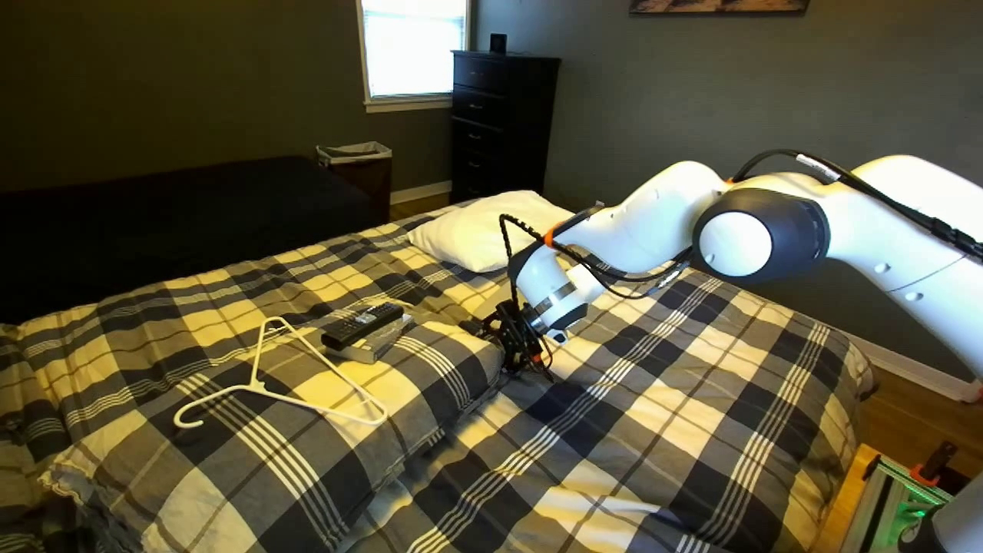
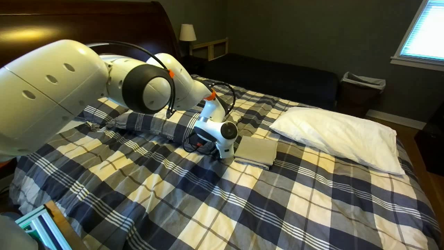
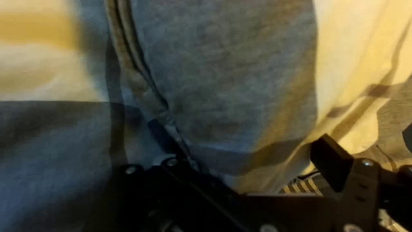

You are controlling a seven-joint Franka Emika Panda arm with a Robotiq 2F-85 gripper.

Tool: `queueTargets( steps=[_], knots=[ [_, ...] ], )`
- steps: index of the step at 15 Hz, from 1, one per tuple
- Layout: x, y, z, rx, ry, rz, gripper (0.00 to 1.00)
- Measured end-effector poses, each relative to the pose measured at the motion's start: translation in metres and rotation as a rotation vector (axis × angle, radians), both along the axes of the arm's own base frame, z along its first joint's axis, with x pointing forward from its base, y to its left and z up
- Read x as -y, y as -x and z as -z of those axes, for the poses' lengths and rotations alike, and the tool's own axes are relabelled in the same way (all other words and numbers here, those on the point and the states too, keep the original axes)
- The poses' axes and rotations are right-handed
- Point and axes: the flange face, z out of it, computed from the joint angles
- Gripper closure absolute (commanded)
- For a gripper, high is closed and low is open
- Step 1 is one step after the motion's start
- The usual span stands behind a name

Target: Slide the pillow diagonally to the right of the the bed by pulling the bottom right corner of the pillow

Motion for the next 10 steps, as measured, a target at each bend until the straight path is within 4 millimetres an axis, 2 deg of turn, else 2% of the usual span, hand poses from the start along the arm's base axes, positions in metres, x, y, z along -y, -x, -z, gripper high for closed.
queueTargets(
  steps=[3,7,8,10],
  knots=[
    [-0.0057,-0.0034,0.0072,0.006,-0.006,-0.005,0.64],
    [-0.0046,-0.0043,0.0074,0.013,-0.013,-0.005,0.95],
    [-0.004,-0.0044,0.0073,0.015,-0.015,-0.005,1.0],
    [-0.0027,-0.0045,0.007,0.021,-0.017,-0.007,1.0]
  ],
)
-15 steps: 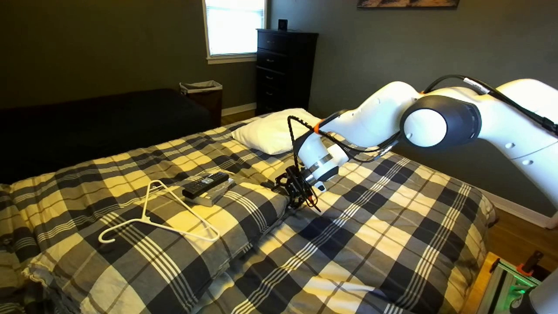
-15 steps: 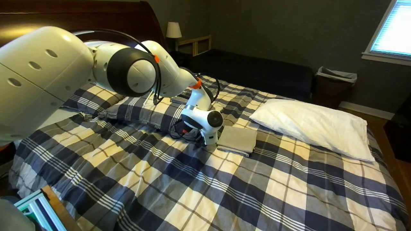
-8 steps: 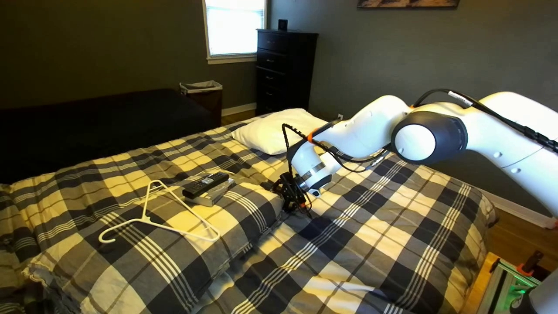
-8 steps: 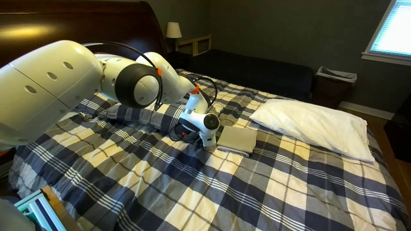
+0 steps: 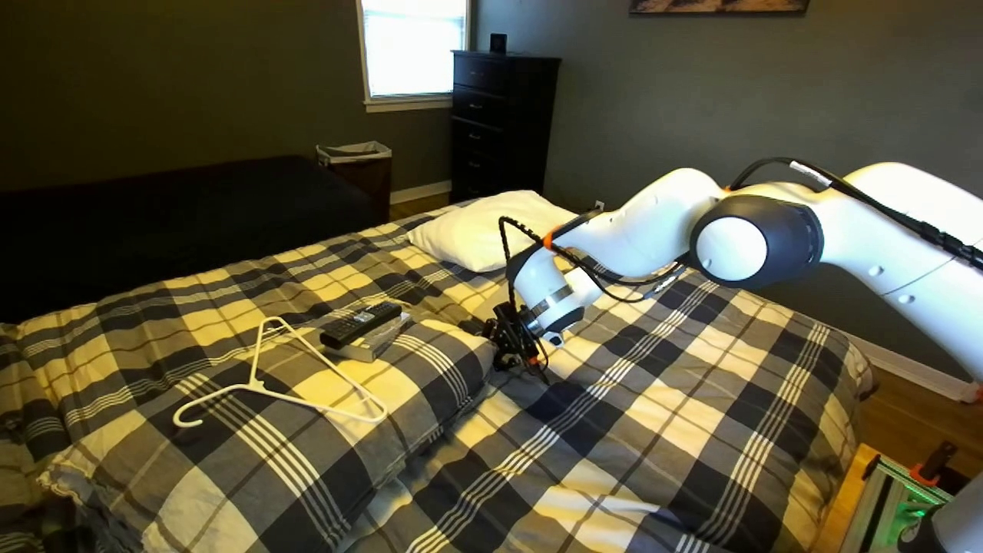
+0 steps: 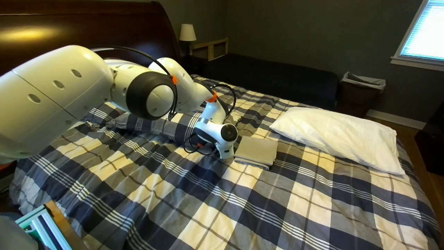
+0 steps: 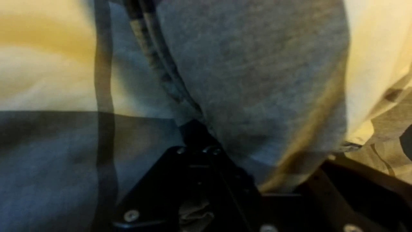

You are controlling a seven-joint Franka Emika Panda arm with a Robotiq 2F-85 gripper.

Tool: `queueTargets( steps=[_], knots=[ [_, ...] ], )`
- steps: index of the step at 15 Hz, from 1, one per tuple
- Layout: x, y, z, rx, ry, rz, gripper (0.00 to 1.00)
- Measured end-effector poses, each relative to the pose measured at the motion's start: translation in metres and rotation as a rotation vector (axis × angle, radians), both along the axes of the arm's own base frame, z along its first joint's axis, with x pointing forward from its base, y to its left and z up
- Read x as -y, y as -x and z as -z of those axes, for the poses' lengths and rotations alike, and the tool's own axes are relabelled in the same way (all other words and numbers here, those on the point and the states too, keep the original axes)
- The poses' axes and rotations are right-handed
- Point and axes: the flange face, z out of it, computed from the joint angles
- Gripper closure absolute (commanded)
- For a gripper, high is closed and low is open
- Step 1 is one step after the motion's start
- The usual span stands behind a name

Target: Slide the pillow diagonally to the right of the the bed by pulling the bottom right corner of the pillow

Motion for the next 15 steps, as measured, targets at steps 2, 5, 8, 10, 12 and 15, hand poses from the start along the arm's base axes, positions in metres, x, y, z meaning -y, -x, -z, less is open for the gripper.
queueTargets(
  steps=[2,5,8,10,12,15],
  knots=[
    [0.001,0.0,-0.001,0.01,-0.006,-0.001,0.98],
    [0.01,0.003,-0.004,0.046,-0.031,0.02,0.98],
    [0.031,0.015,-0.01,0.092,-0.076,0.06,0.98],
    [0.048,0.031,-0.014,0.132,-0.12,0.096,0.98],
    [0.063,0.05,-0.019,0.185,-0.181,0.137,0.98],
    [0.085,0.083,-0.019,0.28,-0.292,0.21,0.98]
  ],
)
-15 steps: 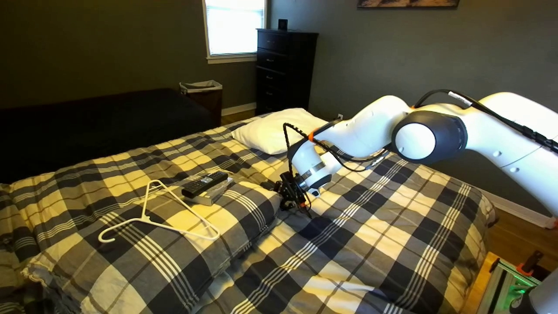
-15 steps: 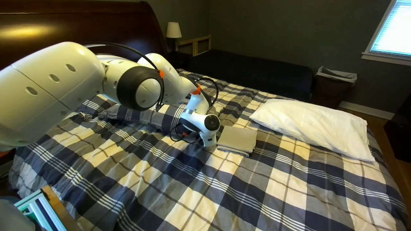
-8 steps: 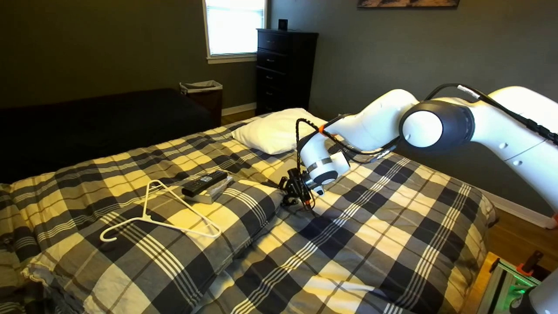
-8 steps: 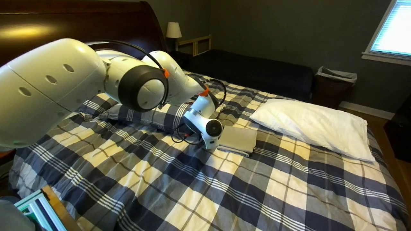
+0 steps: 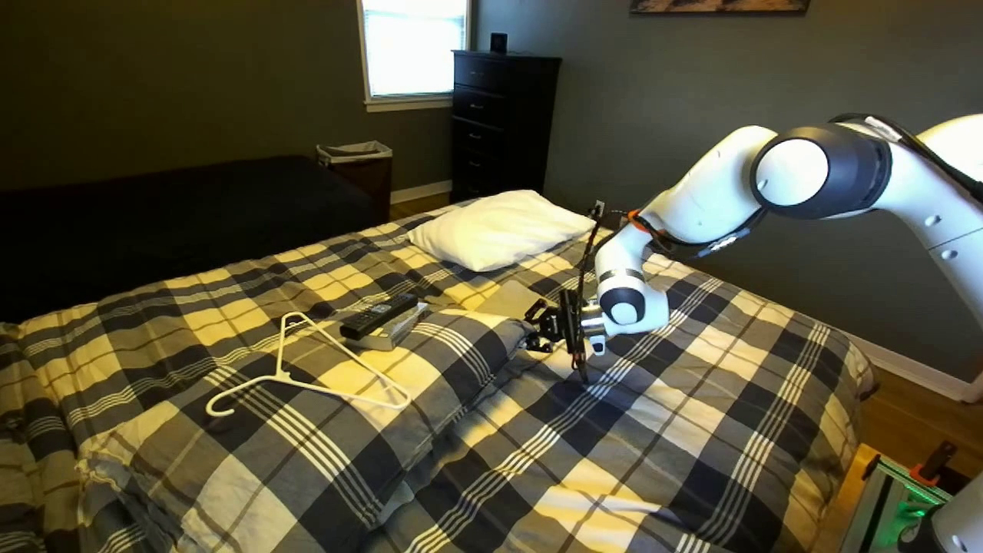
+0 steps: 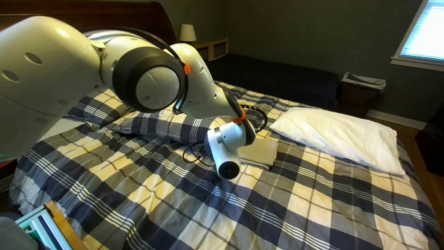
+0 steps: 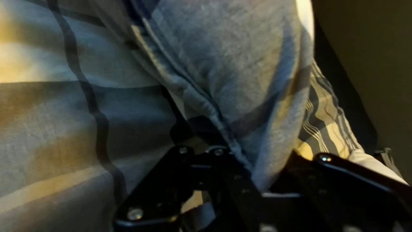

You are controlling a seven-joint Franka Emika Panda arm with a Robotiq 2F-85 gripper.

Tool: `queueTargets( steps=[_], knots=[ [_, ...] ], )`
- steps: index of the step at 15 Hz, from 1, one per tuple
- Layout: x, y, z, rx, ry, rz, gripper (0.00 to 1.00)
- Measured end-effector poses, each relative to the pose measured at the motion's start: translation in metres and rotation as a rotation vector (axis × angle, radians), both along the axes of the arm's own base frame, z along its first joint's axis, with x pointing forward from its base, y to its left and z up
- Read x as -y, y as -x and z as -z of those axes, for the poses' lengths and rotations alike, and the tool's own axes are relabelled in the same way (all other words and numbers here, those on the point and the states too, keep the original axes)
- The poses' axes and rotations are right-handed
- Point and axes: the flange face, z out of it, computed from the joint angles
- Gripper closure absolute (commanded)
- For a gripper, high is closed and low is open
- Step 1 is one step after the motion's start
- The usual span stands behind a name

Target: Slide the pillow diagonally to the right of the the bed by pulling the bottom right corner of the pillow

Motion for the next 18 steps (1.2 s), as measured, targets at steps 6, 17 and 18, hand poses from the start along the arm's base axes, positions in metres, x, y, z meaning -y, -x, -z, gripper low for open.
queueTargets(
  steps=[6,17,18],
  knots=[
    [0.07,0.084,0.013,0.074,-0.157,0.168,0.98],
    [0.111,0.138,0.014,0.076,-0.188,0.27,0.98],
    [0.116,0.147,0.017,0.064,-0.187,0.294,0.98]
  ],
)
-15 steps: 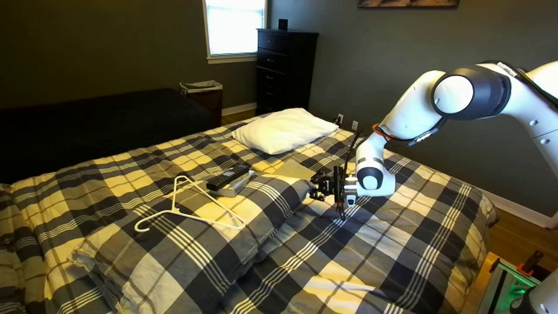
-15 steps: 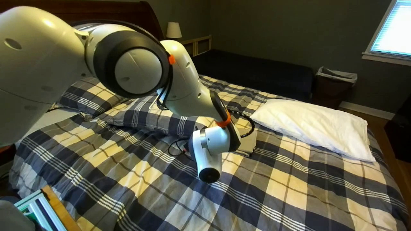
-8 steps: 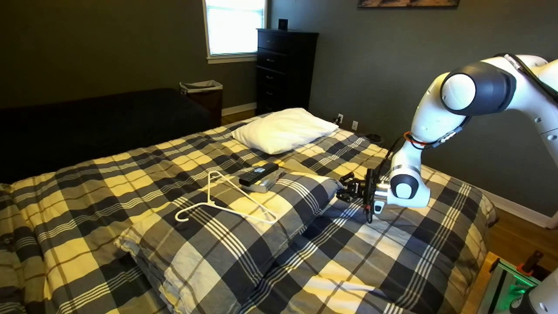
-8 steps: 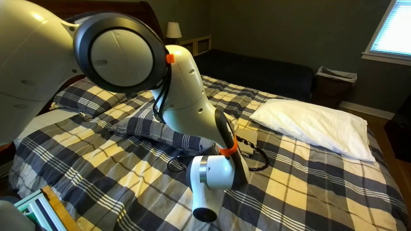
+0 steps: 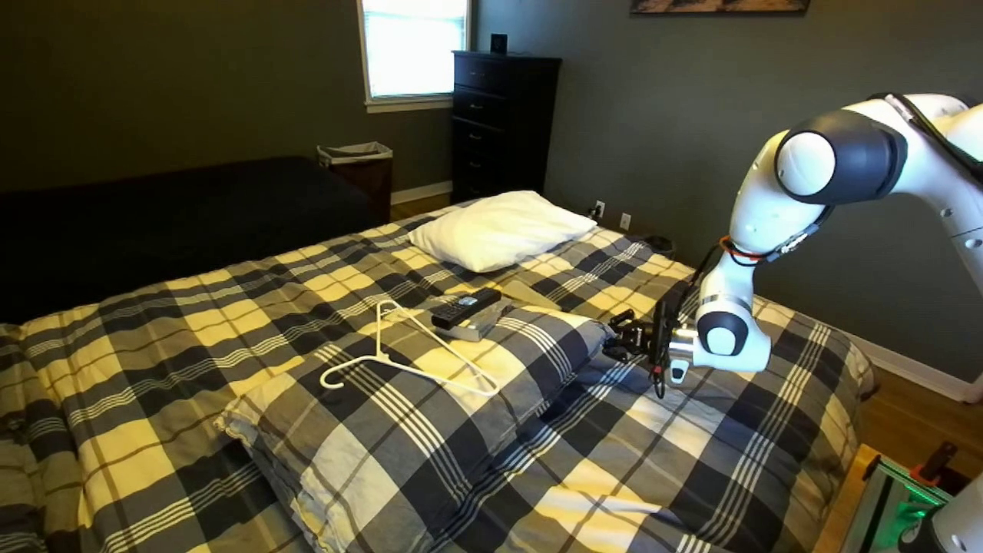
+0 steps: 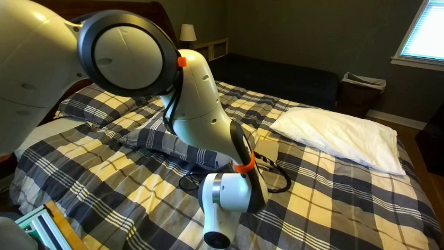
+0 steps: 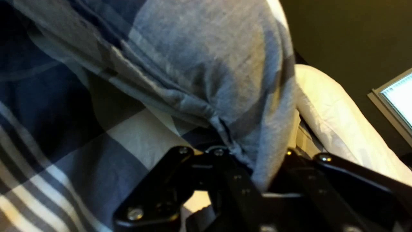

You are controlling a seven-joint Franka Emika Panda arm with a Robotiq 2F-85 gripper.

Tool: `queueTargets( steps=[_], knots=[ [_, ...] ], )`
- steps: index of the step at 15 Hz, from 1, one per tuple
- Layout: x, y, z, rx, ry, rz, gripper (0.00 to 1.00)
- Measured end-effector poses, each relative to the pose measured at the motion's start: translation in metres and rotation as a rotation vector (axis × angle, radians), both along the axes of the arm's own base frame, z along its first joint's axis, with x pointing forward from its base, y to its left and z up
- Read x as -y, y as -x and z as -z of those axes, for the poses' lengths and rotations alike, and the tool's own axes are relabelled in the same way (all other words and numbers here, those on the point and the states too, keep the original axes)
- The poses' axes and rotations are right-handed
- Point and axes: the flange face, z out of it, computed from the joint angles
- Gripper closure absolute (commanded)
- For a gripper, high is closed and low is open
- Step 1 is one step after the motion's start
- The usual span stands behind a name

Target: Slide the pillow diagonally to the right of the the bed by pulling the bottom right corner of the pillow

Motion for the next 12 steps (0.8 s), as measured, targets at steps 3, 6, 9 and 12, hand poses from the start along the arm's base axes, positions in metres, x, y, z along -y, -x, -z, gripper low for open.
queueTargets(
  steps=[3,6,9,12],
  knots=[
    [0.024,0.037,0.005,-0.02,-0.022,0.065,0.98],
    [0.058,0.074,0.002,-0.018,-0.059,0.149,0.98],
    [0.095,0.107,-0.011,-0.012,-0.086,0.243,0.98],
    [0.136,0.133,-0.035,-0.006,-0.097,0.345,0.93]
  ],
)
